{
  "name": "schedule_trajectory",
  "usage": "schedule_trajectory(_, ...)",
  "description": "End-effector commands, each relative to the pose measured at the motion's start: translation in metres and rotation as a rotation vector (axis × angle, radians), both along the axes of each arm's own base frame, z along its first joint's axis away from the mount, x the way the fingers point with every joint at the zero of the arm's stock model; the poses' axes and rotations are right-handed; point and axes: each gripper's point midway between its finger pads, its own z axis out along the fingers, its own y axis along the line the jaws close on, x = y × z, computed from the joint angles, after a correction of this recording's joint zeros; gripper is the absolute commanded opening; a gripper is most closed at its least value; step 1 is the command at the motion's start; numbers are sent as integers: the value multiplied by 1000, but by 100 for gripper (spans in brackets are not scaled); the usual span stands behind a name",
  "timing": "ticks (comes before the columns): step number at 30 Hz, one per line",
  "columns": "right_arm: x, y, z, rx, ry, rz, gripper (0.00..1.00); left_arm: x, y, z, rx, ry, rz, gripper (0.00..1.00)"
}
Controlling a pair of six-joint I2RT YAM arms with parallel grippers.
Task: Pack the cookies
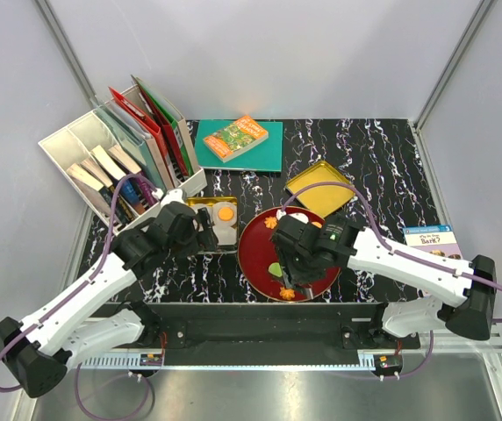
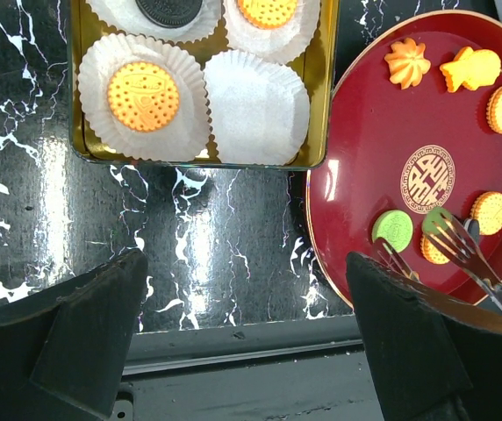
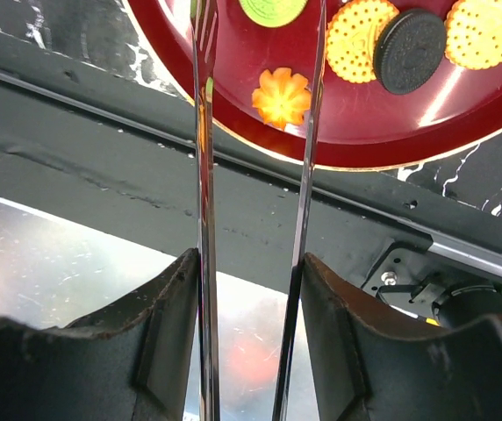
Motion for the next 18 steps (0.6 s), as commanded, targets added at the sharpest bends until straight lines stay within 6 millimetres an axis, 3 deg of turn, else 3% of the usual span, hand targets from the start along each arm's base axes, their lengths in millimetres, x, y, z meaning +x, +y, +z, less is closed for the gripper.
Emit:
schedule_trajectory(1,0,6,-11,1,-4,38,54,0,0,3,-17,-22,0,99)
schedule_trajectory(9,-1,10,-23,-2,13,49,53,-2,3,4,-10,-23,0,99)
schedule_trajectory(18,-5,9,-15,18,22,34,52,-2,4,5,-4,-26,0,99)
